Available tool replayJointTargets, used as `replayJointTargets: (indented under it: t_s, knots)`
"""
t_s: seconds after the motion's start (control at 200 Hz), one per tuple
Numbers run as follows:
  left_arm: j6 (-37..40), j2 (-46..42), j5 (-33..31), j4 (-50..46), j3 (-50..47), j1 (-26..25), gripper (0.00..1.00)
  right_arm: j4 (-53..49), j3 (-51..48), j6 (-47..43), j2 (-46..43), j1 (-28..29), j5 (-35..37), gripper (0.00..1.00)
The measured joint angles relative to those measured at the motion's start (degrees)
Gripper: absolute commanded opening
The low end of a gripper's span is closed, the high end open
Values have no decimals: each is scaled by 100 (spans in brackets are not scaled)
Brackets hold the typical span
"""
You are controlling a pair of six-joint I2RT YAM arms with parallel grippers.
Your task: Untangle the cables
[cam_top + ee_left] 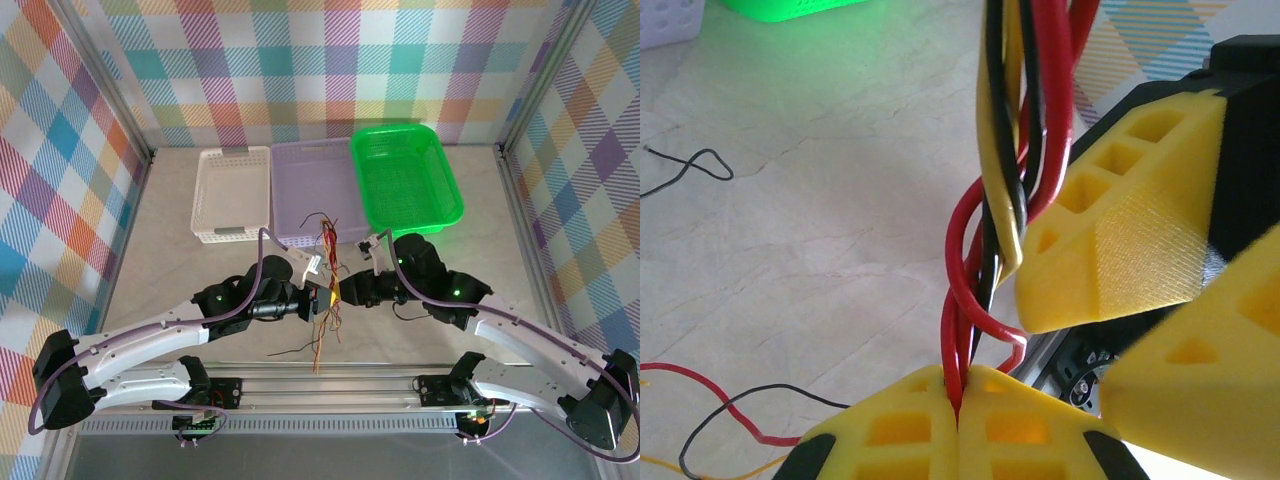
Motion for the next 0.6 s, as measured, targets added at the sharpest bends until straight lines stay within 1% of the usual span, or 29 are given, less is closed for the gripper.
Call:
replayJointTargets:
  t_s: [0.1, 0.205, 0.435, 0.535, 0.565, 0.6]
  knots:
    - [2, 0, 0, 0, 4, 0, 0, -13, -59, -13, 22, 0, 57, 31]
    - [15, -2, -13, -66, 50, 0, 0, -68, -72, -52, 33, 7, 142, 35]
    - [24, -39, -70, -85, 125, 0, 0, -92, -164, -76, -83, 35, 238, 32]
    - [22, -37, -68, -81, 125, 0, 0, 11, -210, -70, -79, 83, 221, 27]
    - [22, -37, -68, -81, 125, 0, 0, 48, -232, -68, -70, 107, 216, 24]
    - [22, -37, -68, -81, 125, 0, 0, 66, -240, -68, -57, 127, 212, 17]
